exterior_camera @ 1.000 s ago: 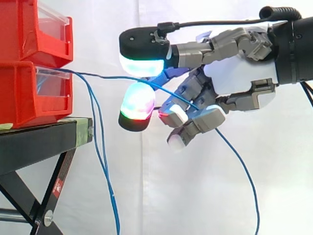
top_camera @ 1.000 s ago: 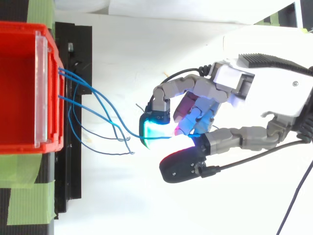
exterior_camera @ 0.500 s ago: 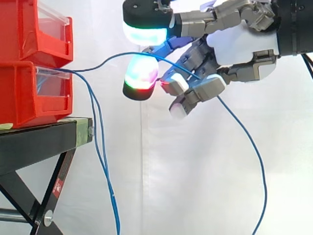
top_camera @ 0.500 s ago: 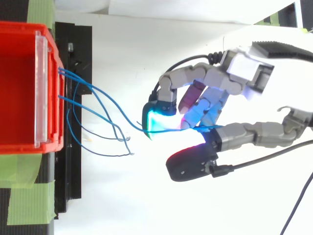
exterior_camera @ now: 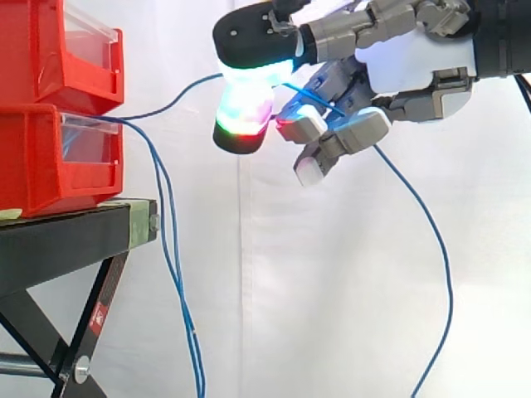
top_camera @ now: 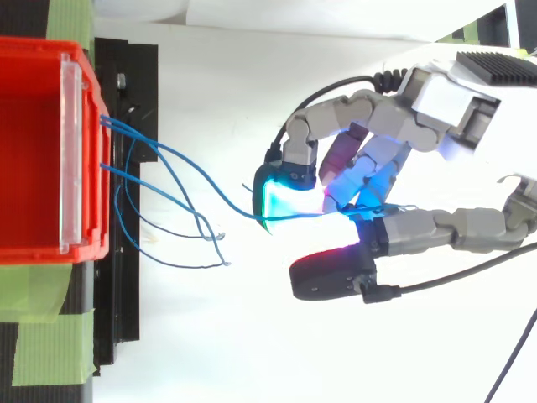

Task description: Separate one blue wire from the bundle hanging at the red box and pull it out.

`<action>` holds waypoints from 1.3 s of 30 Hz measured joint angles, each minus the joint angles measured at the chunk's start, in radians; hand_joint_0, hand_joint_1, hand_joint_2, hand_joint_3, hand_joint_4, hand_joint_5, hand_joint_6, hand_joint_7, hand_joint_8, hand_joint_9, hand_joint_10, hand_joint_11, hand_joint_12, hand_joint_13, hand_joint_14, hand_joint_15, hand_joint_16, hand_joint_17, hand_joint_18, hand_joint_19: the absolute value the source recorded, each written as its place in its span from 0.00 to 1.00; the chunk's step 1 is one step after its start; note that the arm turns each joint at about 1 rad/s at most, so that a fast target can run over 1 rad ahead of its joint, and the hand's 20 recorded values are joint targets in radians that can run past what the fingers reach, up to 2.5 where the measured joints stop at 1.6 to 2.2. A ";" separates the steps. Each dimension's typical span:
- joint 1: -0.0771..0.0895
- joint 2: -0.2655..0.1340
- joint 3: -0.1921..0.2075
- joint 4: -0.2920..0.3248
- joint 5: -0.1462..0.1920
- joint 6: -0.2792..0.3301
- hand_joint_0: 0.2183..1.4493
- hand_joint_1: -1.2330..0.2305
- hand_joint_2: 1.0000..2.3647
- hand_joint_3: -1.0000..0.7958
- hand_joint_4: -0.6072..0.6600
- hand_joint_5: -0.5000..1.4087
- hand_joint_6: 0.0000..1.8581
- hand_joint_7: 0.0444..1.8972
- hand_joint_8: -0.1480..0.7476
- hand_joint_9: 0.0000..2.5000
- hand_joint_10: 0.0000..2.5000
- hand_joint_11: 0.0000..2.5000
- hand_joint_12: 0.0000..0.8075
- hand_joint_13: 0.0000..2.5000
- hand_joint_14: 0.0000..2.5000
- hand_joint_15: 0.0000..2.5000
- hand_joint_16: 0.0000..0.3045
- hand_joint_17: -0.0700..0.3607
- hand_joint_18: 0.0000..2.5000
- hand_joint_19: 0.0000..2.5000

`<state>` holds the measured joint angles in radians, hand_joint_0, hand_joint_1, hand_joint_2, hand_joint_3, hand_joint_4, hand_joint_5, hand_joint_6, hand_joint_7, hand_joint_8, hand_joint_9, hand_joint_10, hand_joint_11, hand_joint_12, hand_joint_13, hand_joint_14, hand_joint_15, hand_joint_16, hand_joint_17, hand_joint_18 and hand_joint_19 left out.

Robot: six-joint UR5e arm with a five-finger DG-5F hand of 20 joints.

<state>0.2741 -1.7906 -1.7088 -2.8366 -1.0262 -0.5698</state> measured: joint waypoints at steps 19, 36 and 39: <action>0.000 0.005 0.000 0.011 0.001 -0.052 0.29 0.58 0.00 0.31 0.64 0.18 0.36 0.63 0.58 0.51 0.01 0.51 0.41 0.63 0.00 0.62 0.17 0.44 0.33 0.29; 0.000 0.004 0.000 0.013 0.008 -0.059 0.35 0.48 0.02 0.46 0.63 0.21 0.30 0.71 0.58 0.59 0.01 0.55 0.40 0.65 0.00 0.64 0.16 0.42 0.36 0.29; 0.000 0.004 0.000 0.014 0.008 -0.059 0.35 0.46 0.02 0.46 0.63 0.21 0.30 0.71 0.58 0.59 0.01 0.55 0.40 0.65 0.00 0.63 0.16 0.42 0.35 0.29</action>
<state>0.2744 -1.7868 -1.7089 -2.8229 -1.0186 -0.6289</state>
